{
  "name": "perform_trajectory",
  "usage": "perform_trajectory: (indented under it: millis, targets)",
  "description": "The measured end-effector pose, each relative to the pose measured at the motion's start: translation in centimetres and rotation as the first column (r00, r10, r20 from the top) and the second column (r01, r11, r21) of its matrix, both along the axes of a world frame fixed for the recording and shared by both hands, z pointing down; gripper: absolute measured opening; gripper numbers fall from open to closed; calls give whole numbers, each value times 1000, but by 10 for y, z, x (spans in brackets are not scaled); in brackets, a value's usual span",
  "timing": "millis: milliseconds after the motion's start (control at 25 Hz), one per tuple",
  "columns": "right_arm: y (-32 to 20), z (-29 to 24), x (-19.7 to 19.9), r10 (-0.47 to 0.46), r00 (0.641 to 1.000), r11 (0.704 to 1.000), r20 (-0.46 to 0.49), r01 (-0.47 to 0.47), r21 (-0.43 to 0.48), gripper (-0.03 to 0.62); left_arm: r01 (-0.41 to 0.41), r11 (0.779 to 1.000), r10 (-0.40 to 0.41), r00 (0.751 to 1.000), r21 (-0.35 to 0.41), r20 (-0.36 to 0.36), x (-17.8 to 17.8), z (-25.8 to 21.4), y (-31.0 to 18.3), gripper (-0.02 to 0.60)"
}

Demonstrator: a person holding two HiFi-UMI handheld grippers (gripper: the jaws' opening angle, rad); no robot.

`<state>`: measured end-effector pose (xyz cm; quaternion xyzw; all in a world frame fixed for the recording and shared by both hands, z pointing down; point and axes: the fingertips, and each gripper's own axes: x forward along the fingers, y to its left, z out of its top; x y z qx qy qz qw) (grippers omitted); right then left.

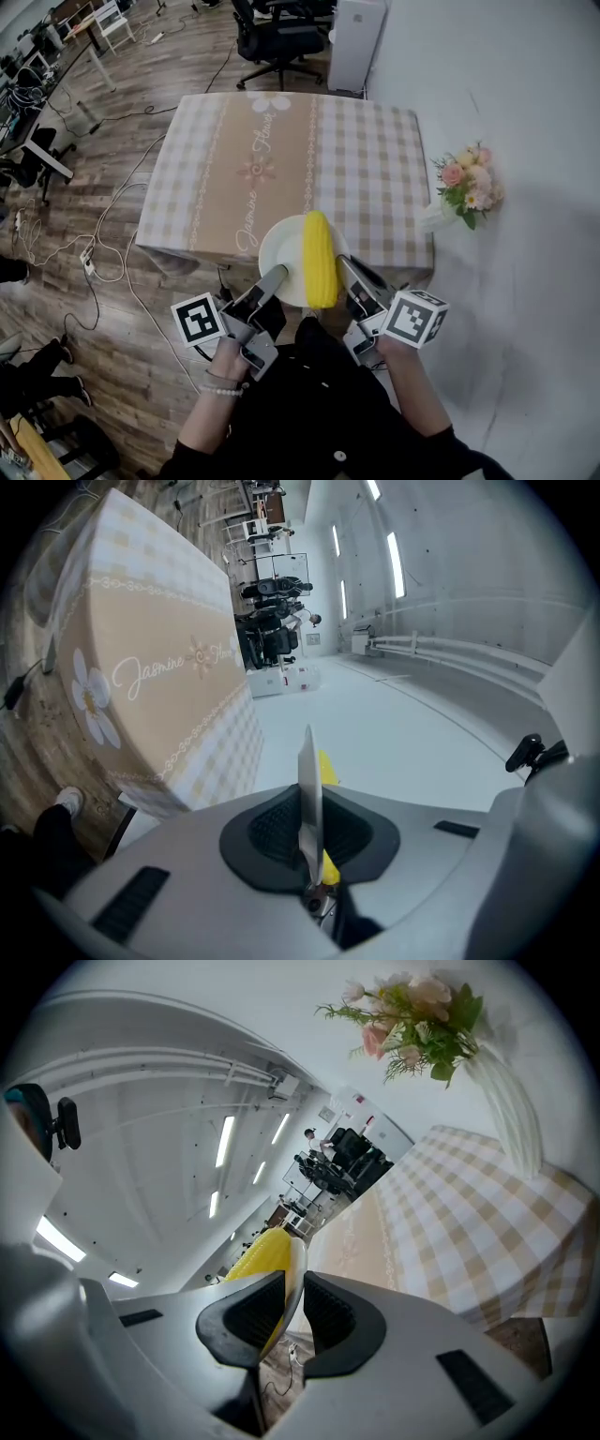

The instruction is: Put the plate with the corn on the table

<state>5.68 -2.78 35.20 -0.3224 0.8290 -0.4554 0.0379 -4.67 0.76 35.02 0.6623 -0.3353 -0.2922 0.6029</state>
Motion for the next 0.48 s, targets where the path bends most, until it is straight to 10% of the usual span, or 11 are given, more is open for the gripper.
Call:
perform_trajectory:
  millis: [480]
  targets:
    - [2,29,4,-60,998,998,-11,60,5,91,44,999,-44,999,7,13,6,29,7,35]
